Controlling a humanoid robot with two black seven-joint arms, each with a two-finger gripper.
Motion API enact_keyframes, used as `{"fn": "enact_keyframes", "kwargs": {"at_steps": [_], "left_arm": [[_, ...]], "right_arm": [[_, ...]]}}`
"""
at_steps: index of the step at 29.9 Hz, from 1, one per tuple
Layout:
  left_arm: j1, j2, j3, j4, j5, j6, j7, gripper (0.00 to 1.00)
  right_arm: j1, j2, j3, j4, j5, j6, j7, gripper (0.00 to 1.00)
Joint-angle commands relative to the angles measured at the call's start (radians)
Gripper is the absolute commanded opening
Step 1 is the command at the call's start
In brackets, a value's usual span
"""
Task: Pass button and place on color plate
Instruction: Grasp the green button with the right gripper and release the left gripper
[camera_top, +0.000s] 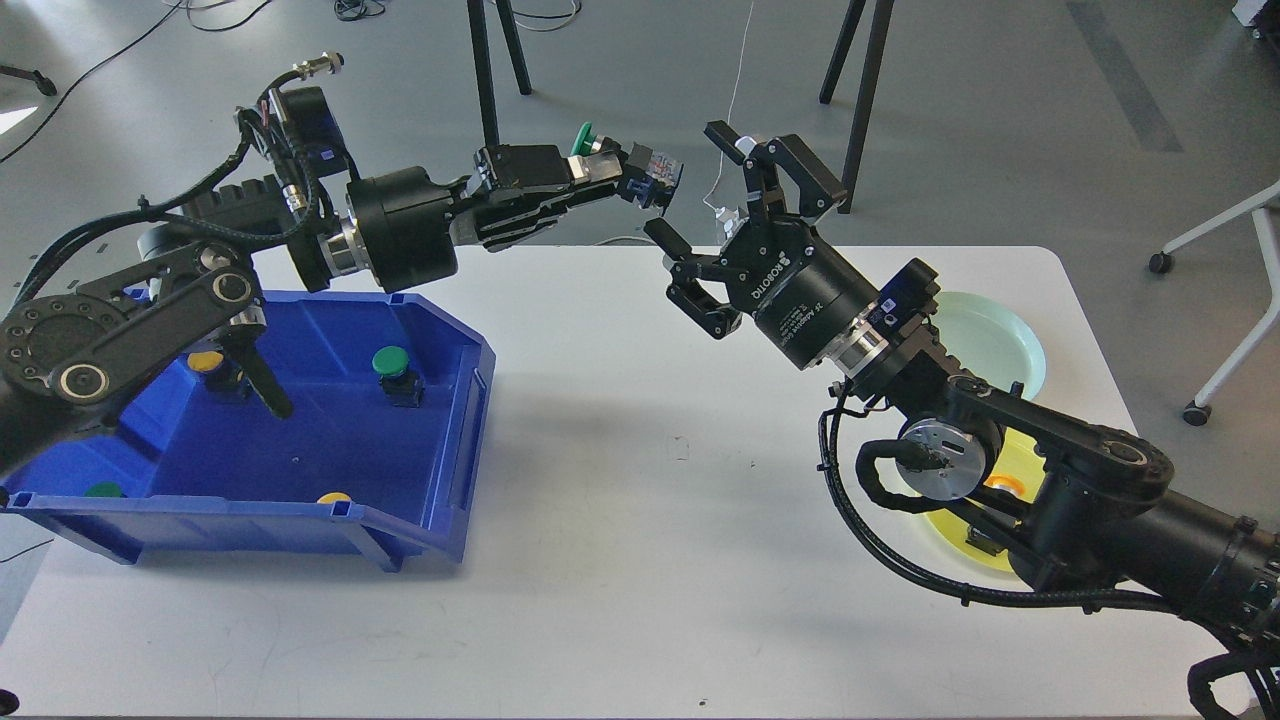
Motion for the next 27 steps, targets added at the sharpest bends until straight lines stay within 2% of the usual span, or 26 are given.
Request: {"fn": "enact_keyframes", "kwargs": {"at_steps": [1,27], "left_arm": [[0.000,0.000,-0.001,0.000,0.000,0.000,0.000,0.13],[0.005,0.000,0.001,0.000,0.000,0.000,0.000,0.13]], "right_arm": [[0.000,0.011,-0.002,-0.007,0.000,-0.002,0.000,0.96],[0.035,0.077,-0.003,-0.055,0.002,-0.025,0.000,0.94]]}}
